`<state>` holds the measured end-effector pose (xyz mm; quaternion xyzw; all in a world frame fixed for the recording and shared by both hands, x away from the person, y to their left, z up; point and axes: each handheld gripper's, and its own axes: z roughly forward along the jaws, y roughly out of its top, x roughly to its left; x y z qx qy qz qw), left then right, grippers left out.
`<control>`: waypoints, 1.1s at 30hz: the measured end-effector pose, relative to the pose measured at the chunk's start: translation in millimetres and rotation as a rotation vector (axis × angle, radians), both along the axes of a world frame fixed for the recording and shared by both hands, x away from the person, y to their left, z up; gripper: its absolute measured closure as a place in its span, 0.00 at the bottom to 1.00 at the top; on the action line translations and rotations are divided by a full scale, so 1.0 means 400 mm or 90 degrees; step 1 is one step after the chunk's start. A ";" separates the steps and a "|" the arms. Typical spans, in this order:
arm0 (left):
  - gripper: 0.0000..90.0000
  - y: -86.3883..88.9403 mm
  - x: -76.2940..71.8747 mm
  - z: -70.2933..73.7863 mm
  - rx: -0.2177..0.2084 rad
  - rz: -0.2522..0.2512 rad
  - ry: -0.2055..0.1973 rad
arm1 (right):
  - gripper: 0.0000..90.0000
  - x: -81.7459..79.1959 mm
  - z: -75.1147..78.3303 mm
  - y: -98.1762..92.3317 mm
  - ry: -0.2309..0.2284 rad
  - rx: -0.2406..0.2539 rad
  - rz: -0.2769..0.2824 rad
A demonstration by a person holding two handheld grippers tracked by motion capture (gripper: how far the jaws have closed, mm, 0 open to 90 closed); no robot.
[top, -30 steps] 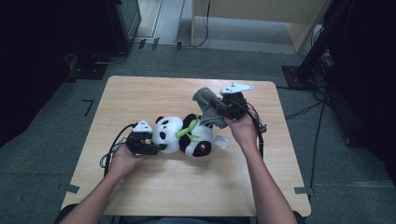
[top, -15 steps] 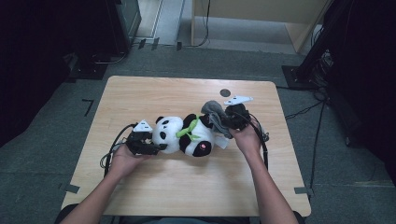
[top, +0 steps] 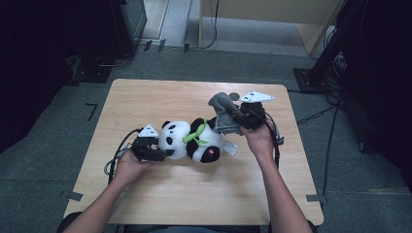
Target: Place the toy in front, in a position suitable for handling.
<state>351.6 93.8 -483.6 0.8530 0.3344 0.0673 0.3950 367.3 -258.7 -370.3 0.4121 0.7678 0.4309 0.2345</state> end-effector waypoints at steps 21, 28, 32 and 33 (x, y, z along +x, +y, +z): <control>0.38 -0.001 0.002 0.001 -0.009 0.003 0.003 | 0.88 0.005 -0.103 0.052 0.042 -0.007 0.056; 0.38 -0.001 0.003 0.002 -0.008 0.002 0.002 | 0.88 0.009 -0.113 0.013 0.043 -0.019 0.037; 0.38 0.000 0.003 0.002 -0.007 0.000 0.003 | 0.88 0.009 -0.117 -0.010 0.058 -0.026 0.016; 0.38 0.000 0.003 0.002 -0.005 0.000 0.003 | 0.88 0.010 -0.120 -0.017 0.064 -0.029 0.010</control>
